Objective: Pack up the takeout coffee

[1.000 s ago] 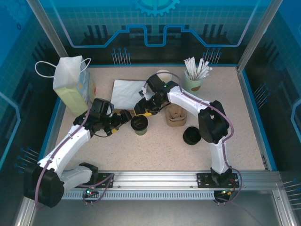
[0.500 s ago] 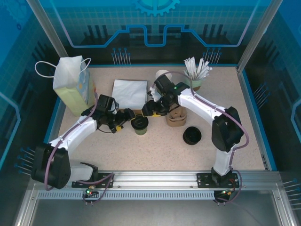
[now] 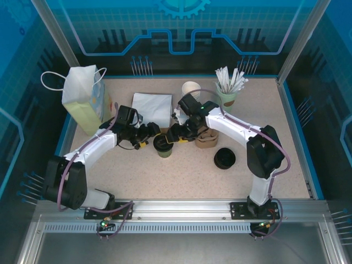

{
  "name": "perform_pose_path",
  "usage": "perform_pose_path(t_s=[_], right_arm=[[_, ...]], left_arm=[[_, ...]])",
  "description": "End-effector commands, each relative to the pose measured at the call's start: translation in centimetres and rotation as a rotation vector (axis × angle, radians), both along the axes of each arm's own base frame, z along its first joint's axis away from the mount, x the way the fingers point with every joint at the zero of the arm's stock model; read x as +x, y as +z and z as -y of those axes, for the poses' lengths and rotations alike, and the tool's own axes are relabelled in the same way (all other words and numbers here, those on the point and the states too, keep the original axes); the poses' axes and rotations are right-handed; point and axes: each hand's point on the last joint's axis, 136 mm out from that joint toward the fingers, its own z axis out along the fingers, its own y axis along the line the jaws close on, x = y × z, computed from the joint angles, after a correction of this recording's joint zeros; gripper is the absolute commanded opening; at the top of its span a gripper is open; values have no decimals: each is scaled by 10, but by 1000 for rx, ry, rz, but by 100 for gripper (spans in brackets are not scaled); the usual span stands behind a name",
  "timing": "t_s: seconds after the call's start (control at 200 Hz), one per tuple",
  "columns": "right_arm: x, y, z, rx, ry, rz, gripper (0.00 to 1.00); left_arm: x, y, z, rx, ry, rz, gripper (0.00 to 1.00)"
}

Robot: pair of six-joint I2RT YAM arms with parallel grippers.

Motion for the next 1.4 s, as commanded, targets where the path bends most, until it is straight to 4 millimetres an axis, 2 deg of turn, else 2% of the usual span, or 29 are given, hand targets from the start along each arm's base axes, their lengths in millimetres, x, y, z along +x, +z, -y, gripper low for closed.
perform_pose_path(t_s=[0.0, 0.931, 0.996, 1.081, 1.241, 1.396], right_arm=[[-4, -12, -3, -35, 6, -20, 59], [-30, -67, 37, -351, 72, -91, 50], [-26, -61, 36, -343, 66, -69, 50], [-17, -44, 28, -298, 58, -14, 51], [4, -1, 6, -178, 56, 104, 56], [14, 34, -3, -97, 47, 210, 58]], left_arm=[[-1, -3, 2, -18, -24, 0, 82], [-43, -48, -10, 22, -28, -98, 77], [-43, -45, -9, 17, -28, -90, 77], [-38, -35, -8, 7, -31, -69, 78], [-21, -2, -1, -21, -41, 3, 83], [-11, 31, 1, -29, -50, 76, 90]])
